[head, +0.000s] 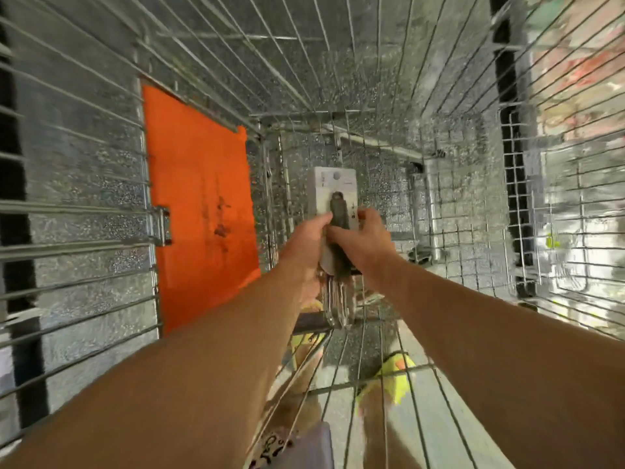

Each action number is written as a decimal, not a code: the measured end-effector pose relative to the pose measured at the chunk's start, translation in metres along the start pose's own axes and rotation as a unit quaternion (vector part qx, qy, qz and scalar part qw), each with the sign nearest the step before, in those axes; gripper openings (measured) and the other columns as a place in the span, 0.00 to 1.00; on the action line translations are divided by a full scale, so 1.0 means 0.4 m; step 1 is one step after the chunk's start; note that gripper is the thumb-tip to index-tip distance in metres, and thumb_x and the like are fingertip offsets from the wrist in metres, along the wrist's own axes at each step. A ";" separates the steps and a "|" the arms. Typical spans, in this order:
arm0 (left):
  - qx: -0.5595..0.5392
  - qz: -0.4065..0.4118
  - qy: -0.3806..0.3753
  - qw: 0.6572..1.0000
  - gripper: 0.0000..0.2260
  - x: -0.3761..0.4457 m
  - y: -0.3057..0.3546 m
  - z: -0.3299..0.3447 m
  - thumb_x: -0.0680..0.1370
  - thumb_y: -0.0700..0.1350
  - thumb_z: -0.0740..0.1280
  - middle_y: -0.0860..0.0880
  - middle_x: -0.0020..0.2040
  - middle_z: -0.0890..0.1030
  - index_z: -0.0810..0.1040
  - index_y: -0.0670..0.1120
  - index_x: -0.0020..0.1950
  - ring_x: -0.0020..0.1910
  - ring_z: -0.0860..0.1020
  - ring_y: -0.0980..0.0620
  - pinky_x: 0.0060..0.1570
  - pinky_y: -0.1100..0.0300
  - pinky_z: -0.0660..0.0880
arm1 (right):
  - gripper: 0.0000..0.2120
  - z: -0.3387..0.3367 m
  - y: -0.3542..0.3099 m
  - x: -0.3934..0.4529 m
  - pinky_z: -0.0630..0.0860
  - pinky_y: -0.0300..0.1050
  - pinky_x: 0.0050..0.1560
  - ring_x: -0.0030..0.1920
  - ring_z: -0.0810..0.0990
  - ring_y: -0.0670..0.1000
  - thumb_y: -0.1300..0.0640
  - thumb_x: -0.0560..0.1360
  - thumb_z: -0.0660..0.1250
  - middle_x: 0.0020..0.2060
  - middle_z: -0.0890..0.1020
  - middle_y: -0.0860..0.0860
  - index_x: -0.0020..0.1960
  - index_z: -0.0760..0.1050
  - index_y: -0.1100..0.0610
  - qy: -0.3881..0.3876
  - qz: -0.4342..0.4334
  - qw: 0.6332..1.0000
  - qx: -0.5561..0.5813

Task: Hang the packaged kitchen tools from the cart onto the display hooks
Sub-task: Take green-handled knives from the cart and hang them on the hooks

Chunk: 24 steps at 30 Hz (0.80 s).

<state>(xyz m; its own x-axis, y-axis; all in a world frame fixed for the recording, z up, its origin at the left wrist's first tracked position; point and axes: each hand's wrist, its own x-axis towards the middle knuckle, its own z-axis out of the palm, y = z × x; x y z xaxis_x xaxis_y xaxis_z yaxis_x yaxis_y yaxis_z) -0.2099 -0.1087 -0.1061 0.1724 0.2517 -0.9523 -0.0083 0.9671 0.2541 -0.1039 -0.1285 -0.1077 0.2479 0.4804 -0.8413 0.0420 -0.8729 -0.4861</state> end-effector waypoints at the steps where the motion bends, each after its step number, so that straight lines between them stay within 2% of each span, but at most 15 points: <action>1: -0.001 0.011 -0.022 1.000 0.20 -0.016 0.016 0.017 0.85 0.56 0.61 0.41 0.56 0.87 0.84 0.43 0.64 0.53 0.87 0.43 0.54 0.45 0.84 | 0.26 -0.021 -0.019 -0.011 0.83 0.51 0.47 0.48 0.82 0.52 0.53 0.77 0.74 0.50 0.78 0.52 0.68 0.63 0.50 0.005 -0.006 1.000 0.024; 2: -0.006 0.019 -0.039 0.999 0.20 -0.040 0.036 0.041 0.85 0.55 0.61 0.40 0.58 0.87 0.83 0.43 0.65 0.57 0.86 0.41 0.62 0.41 0.81 | 0.25 -0.045 -0.036 -0.020 0.83 0.52 0.47 0.49 0.82 0.53 0.54 0.77 0.73 0.51 0.79 0.53 0.67 0.62 0.49 0.011 -0.011 0.999 0.043; 3: -0.015 0.028 -0.052 0.998 0.19 -0.061 0.054 0.063 0.85 0.54 0.62 0.40 0.58 0.87 0.82 0.42 0.66 0.59 0.85 0.40 0.65 0.40 0.79 | 0.25 -0.071 -0.053 -0.034 0.84 0.55 0.50 0.50 0.82 0.55 0.55 0.77 0.74 0.52 0.79 0.55 0.65 0.62 0.48 0.023 -0.021 0.998 0.055; 5: -0.028 0.038 -0.081 0.996 0.17 -0.114 0.094 0.114 0.86 0.51 0.61 0.38 0.59 0.86 0.81 0.41 0.66 0.57 0.86 0.40 0.64 0.42 0.79 | 0.26 -0.127 -0.089 -0.070 0.83 0.60 0.55 0.52 0.83 0.58 0.57 0.76 0.74 0.54 0.80 0.56 0.65 0.61 0.47 0.039 -0.040 0.995 0.082; 7: 0.015 0.056 -0.112 0.992 0.16 -0.163 0.126 0.165 0.86 0.50 0.61 0.39 0.58 0.87 0.83 0.43 0.62 0.54 0.86 0.40 0.64 0.43 0.79 | 0.30 -0.188 -0.117 -0.106 0.83 0.64 0.53 0.53 0.84 0.59 0.60 0.75 0.75 0.57 0.81 0.58 0.66 0.61 0.45 0.042 -0.060 0.988 0.134; 9: 0.055 0.085 -0.137 0.985 0.16 -0.208 0.149 0.215 0.86 0.51 0.60 0.39 0.58 0.87 0.84 0.43 0.59 0.58 0.85 0.38 0.68 0.39 0.77 | 0.31 -0.252 -0.145 -0.149 0.84 0.62 0.52 0.51 0.85 0.58 0.61 0.74 0.77 0.57 0.82 0.57 0.67 0.62 0.46 0.056 -0.084 0.982 0.157; 11: 0.084 0.116 -0.172 0.975 0.16 -0.251 0.168 0.269 0.86 0.52 0.61 0.39 0.59 0.86 0.84 0.44 0.61 0.59 0.85 0.38 0.69 0.37 0.75 | 0.30 -0.317 -0.169 -0.201 0.84 0.57 0.51 0.49 0.85 0.56 0.59 0.72 0.78 0.54 0.83 0.56 0.67 0.66 0.52 0.083 -0.113 0.977 0.158; 13: 0.106 0.144 -0.207 0.962 0.16 -0.299 0.187 0.327 0.85 0.51 0.63 0.39 0.56 0.87 0.82 0.43 0.65 0.51 0.86 0.41 0.64 0.40 0.79 | 0.22 -0.384 -0.188 -0.254 0.84 0.59 0.53 0.50 0.86 0.59 0.61 0.72 0.79 0.53 0.85 0.57 0.62 0.74 0.57 0.094 -0.152 0.970 0.166; 15: 0.112 0.164 -0.257 0.946 0.14 -0.354 0.201 0.386 0.85 0.48 0.64 0.41 0.50 0.87 0.81 0.43 0.66 0.42 0.86 0.46 0.51 0.47 0.81 | 0.15 -0.452 -0.200 -0.319 0.84 0.59 0.55 0.51 0.86 0.60 0.65 0.73 0.77 0.52 0.86 0.58 0.57 0.79 0.58 0.090 -0.197 0.961 0.173; 16: 0.121 0.180 -0.270 0.938 0.12 -0.383 0.208 0.414 0.85 0.46 0.65 0.41 0.49 0.87 0.83 0.44 0.63 0.40 0.85 0.46 0.46 0.49 0.82 | 0.14 -0.484 -0.205 -0.350 0.84 0.58 0.54 0.52 0.86 0.61 0.67 0.73 0.76 0.52 0.86 0.59 0.57 0.80 0.59 0.093 -0.219 0.956 0.173; 18: 0.139 0.223 -0.271 0.926 0.07 -0.450 0.215 0.468 0.82 0.43 0.68 0.41 0.48 0.87 0.84 0.47 0.58 0.39 0.85 0.46 0.38 0.52 0.83 | 0.19 -0.541 -0.214 -0.418 0.85 0.54 0.50 0.54 0.86 0.62 0.72 0.72 0.74 0.56 0.85 0.63 0.62 0.78 0.65 0.110 -0.255 0.941 0.194; 19: 0.144 0.238 -0.272 0.921 0.07 -0.484 0.216 0.496 0.81 0.42 0.69 0.42 0.47 0.87 0.84 0.49 0.58 0.37 0.85 0.46 0.36 0.53 0.83 | 0.22 -0.567 -0.219 -0.454 0.86 0.54 0.49 0.55 0.85 0.62 0.72 0.71 0.75 0.57 0.85 0.63 0.64 0.77 0.65 0.131 -0.268 0.934 0.196; 21: 0.158 0.267 -0.277 0.909 0.12 -0.551 0.219 0.553 0.81 0.40 0.70 0.41 0.47 0.87 0.81 0.47 0.64 0.34 0.84 0.47 0.31 0.54 0.82 | 0.23 -0.621 -0.232 -0.541 0.85 0.54 0.51 0.53 0.87 0.56 0.69 0.70 0.77 0.52 0.87 0.56 0.63 0.79 0.60 0.188 -0.295 0.923 0.163; 22: 0.162 0.277 -0.287 0.903 0.15 -0.589 0.218 0.583 0.80 0.40 0.71 0.39 0.50 0.87 0.80 0.47 0.67 0.36 0.85 0.45 0.33 0.52 0.83 | 0.20 -0.652 -0.234 -0.584 0.85 0.50 0.49 0.50 0.87 0.51 0.69 0.71 0.77 0.49 0.88 0.52 0.61 0.81 0.58 0.207 -0.314 0.915 0.147; 24: 0.168 0.287 -0.312 0.890 0.20 -0.674 0.209 0.646 0.78 0.40 0.73 0.37 0.59 0.85 0.78 0.48 0.70 0.46 0.85 0.42 0.43 0.46 0.83 | 0.14 -0.715 -0.236 -0.691 0.81 0.37 0.40 0.39 0.85 0.41 0.70 0.72 0.76 0.40 0.88 0.45 0.55 0.82 0.57 0.225 -0.337 0.903 0.139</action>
<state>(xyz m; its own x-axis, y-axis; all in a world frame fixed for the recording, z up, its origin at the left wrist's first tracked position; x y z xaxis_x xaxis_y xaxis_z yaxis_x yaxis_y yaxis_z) -0.0027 -0.1051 0.2155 0.7484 0.5310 -0.3975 0.0053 0.5945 0.8041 0.1004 -0.2034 0.2385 0.6279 0.7572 -0.1800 0.1016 -0.3090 -0.9456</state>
